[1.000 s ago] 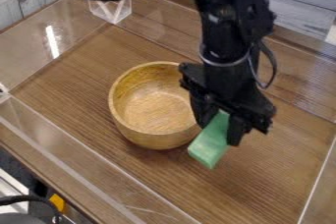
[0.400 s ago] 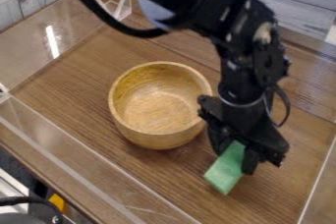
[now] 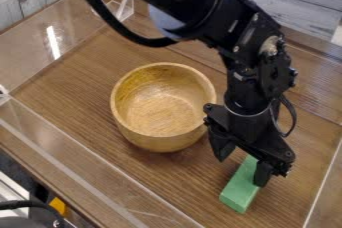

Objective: Remove the green block from inside the brown bowl and put it on the table

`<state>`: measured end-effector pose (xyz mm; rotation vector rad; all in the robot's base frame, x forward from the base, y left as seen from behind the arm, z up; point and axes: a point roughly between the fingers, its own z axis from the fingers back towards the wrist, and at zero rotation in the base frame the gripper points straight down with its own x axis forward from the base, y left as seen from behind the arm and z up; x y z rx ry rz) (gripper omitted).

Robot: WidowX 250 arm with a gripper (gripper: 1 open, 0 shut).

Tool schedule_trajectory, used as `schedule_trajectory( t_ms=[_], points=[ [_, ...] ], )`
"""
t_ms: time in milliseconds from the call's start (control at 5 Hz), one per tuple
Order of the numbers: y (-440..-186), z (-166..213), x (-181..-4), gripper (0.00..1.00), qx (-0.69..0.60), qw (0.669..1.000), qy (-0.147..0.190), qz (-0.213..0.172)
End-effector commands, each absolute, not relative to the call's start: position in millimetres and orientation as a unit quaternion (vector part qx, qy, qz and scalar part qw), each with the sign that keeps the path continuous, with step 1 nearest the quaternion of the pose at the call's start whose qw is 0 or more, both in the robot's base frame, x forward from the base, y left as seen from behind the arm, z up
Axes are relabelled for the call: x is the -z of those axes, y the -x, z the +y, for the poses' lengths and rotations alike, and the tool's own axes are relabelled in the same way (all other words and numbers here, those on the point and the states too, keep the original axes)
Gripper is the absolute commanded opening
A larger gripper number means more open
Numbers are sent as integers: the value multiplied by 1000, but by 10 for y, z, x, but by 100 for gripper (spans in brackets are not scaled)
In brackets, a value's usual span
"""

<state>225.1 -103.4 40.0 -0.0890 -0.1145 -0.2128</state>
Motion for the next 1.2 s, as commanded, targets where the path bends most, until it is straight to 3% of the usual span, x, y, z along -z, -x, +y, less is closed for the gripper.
schedule_trajectory(
  t_ms=[0, 1000],
  points=[
    [-2295, -1029, -498, 100, 100, 991, 50, -68],
    [-2293, -977, -609, 100, 74, 994, 60, -63]
  ],
)
